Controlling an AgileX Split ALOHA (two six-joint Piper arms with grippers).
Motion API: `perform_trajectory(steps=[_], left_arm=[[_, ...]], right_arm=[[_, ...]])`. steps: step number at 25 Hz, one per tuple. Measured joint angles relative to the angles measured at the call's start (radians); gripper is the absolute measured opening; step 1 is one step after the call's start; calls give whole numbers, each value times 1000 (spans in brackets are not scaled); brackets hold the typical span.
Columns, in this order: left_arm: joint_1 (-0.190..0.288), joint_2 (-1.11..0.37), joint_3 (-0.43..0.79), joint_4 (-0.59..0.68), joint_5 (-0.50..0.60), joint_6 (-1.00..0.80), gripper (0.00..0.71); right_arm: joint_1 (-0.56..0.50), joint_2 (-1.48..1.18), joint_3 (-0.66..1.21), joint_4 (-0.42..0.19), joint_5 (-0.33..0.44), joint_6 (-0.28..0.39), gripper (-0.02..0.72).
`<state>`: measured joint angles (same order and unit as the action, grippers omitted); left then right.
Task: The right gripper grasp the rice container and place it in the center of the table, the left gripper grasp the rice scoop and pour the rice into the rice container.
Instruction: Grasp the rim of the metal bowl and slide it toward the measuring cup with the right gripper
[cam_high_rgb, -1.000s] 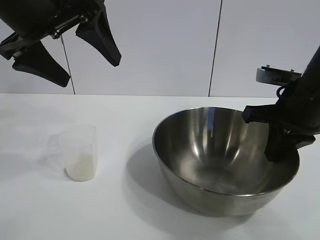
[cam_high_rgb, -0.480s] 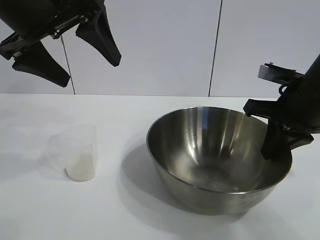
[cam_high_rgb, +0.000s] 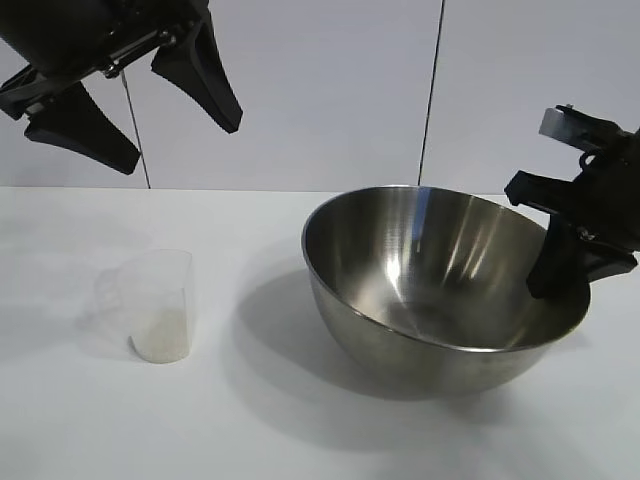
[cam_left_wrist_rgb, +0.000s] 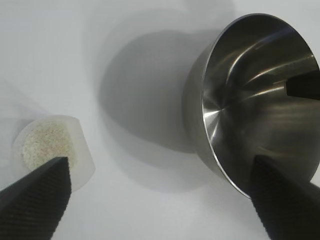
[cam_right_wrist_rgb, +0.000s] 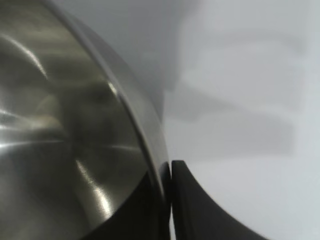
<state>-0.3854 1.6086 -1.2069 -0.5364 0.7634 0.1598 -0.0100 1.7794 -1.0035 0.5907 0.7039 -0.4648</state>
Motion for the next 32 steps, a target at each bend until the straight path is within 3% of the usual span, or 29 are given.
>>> perform_trajectory(steps=[5,13,19,32], left_arm=[[0,0,0,0,0,0,694],[0,0,0,0,0,0,694],[0,0,0,0,0,0,694],[0,0,0,0,-1,0,694]], right_arm=[[2,0,0,47,1,-24,11],[109,0,-4,53,-65,-10,11],[134,43,-73,29,-42,43,11],[154,71,-97,-15,-40,72,11]])
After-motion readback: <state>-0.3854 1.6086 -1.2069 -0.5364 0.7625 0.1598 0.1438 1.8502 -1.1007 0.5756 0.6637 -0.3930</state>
